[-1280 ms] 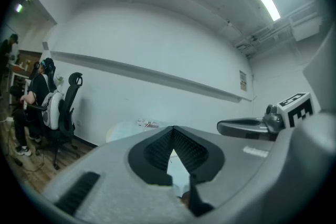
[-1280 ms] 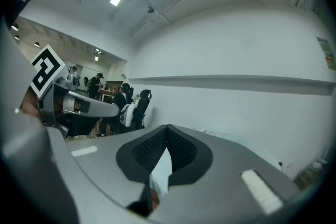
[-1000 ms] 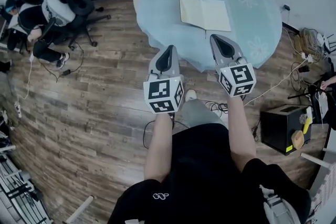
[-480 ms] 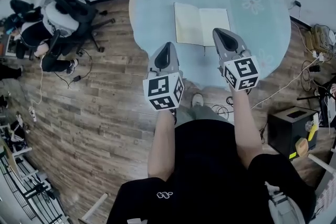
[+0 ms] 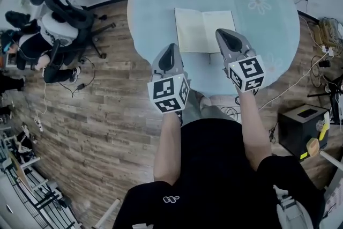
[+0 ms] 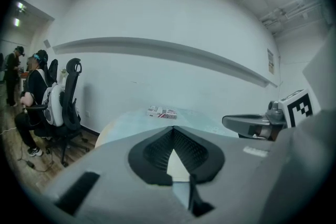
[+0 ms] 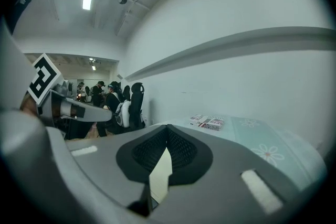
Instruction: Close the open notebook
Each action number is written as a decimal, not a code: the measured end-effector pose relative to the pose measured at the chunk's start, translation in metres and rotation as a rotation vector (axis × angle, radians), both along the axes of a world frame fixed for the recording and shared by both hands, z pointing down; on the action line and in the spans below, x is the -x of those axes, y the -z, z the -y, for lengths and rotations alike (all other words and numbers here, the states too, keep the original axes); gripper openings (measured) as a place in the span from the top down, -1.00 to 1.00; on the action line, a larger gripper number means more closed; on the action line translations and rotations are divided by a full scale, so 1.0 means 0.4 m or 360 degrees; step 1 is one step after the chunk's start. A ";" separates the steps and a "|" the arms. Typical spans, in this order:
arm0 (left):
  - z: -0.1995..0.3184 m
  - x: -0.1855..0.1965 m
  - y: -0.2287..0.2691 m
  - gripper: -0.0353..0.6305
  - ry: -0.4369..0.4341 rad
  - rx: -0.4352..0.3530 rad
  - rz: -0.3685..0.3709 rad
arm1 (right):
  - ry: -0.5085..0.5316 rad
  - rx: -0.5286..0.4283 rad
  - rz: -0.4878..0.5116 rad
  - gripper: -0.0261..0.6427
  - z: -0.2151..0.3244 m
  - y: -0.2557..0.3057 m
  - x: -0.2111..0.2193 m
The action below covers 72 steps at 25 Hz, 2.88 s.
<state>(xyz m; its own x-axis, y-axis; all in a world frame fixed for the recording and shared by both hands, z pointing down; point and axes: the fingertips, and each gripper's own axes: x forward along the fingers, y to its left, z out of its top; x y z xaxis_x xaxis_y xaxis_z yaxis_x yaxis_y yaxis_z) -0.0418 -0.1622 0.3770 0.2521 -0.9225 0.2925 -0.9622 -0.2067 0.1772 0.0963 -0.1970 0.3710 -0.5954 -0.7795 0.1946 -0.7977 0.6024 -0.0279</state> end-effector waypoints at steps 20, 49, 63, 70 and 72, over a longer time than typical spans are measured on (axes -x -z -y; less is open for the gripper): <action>0.017 0.077 -0.231 0.88 0.0137 0.0284 -0.0079 | 0.0397 0.0131 -0.0283 0.69 0.014 -0.201 0.187; -0.067 0.145 -0.295 0.88 0.0148 0.0394 0.0023 | 0.0496 0.0035 -0.1040 0.67 -0.029 -0.420 0.285; -0.041 0.001 -0.276 0.88 -0.0139 0.0379 0.0153 | 0.0211 0.0130 -0.0414 0.84 -0.033 -0.327 0.158; -0.041 -0.046 -0.290 0.88 -0.0227 0.0389 0.0172 | -0.0009 0.0161 -0.0253 0.86 -0.032 -0.309 0.061; -0.038 -0.064 -0.292 0.88 -0.0241 0.0389 0.0188 | -0.0060 0.0173 -0.0263 0.86 -0.032 -0.313 0.021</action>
